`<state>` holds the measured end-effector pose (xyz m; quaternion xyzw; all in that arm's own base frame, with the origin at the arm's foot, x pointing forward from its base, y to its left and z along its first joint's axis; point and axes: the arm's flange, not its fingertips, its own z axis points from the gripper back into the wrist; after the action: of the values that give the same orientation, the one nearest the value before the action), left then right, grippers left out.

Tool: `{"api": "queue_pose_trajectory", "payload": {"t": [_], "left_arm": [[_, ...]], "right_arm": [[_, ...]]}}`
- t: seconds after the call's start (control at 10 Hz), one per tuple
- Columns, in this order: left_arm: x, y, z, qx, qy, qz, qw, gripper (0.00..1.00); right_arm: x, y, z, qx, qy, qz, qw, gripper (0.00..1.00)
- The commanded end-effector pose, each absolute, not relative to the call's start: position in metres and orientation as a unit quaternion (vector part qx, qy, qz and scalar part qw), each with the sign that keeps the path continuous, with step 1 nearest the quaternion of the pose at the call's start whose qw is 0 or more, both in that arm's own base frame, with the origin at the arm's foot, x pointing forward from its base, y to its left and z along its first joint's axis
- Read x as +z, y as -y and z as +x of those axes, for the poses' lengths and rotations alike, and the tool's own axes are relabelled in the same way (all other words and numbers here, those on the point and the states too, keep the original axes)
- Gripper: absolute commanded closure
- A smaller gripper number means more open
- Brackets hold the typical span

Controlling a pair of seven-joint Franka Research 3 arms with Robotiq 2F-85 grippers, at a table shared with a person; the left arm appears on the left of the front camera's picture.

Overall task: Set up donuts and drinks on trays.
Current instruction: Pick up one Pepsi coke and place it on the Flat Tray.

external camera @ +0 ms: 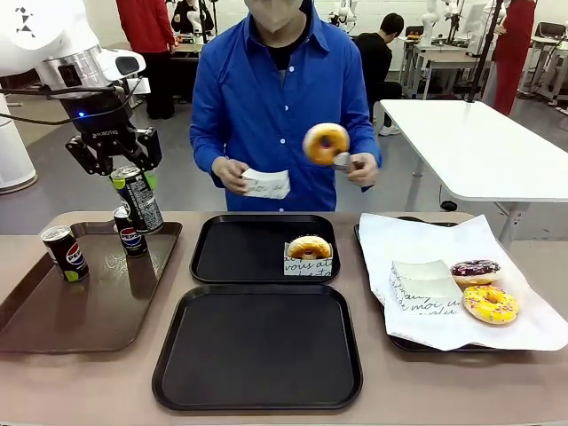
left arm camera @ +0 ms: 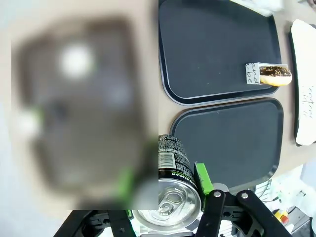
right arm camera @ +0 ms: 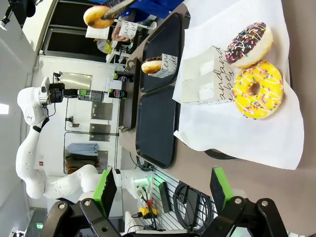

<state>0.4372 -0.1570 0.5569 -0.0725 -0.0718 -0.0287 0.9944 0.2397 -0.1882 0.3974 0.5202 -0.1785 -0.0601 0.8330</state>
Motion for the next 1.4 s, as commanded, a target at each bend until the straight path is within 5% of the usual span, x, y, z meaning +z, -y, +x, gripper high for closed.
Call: {"api": "queue_pose_trajectory", "payload": {"t": [0.0, 1.3], "left_arm": [[0.56, 0.156, 0.437, -0.03, 0.072, -0.073, 0.994, 0.41], [0.532, 0.2, 0.457, -0.051, 0.051, -0.081, 0.994, 0.41]], "right_arm": [[0.397, 0.188, 0.241, -0.055, 0.185, 0.527, 0.827, 0.0], [0.397, 0.188, 0.241, -0.055, 0.185, 0.527, 0.827, 0.0]]}}
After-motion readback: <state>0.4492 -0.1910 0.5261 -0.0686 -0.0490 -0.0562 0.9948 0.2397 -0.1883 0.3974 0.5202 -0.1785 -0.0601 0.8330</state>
